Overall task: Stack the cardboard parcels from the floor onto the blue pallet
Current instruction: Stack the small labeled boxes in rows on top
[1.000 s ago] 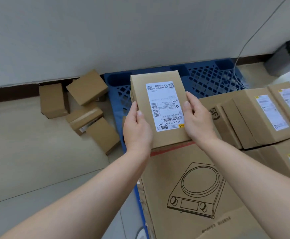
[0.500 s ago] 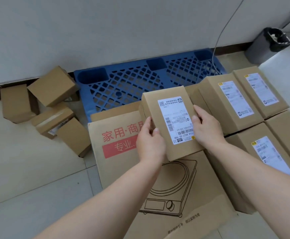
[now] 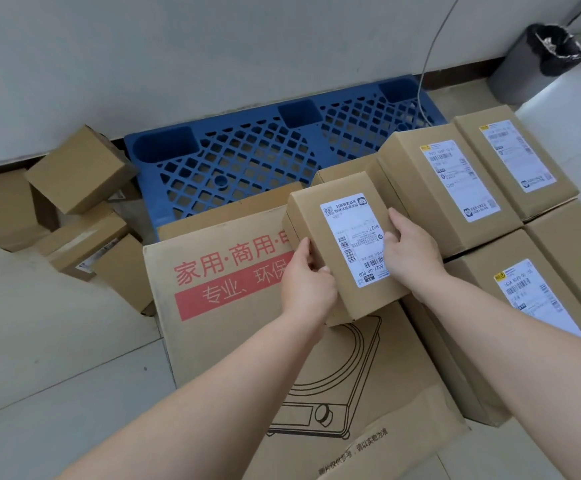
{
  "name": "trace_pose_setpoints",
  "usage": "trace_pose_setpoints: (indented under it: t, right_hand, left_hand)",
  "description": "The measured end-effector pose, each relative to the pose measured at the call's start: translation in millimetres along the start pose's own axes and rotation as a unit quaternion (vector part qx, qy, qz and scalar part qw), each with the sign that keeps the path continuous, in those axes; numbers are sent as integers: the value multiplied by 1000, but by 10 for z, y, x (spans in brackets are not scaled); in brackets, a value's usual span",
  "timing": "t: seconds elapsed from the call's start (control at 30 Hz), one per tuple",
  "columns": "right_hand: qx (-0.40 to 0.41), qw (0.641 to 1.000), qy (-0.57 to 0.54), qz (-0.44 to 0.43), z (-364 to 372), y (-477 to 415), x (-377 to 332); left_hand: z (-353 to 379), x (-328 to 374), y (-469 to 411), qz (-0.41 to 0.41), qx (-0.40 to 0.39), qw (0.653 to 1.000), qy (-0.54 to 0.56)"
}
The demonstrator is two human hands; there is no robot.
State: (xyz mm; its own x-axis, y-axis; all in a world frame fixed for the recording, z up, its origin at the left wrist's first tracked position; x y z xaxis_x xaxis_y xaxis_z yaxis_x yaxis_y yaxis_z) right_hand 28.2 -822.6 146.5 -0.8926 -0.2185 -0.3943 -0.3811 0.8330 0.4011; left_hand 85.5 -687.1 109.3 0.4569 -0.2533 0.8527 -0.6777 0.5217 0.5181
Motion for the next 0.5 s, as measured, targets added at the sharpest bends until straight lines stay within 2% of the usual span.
trace_pose_setpoints:
  t: [0.3,0.5]
  right_hand:
    - [36,996,62,-44,98,-20,-45]
    - [78,993,71,-61,173,82,-81]
  left_hand:
    - [14,22,10,-4,-56,998,41]
    - [-39,126,97,-8,-69,998,12]
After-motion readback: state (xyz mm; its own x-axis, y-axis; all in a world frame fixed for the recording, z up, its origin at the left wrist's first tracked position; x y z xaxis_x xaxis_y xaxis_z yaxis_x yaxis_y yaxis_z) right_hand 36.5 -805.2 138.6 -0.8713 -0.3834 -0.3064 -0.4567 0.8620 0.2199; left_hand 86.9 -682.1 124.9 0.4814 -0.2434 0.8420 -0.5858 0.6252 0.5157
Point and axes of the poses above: each hand's wrist, its own y-axis away from the middle knuckle, its own z-axis out of the palm, x = y × z, the point moved 1 cm from there along -y, towards the middle knuckle, and after that the axes turned 7 degrees about z, right-handed, at the moved point
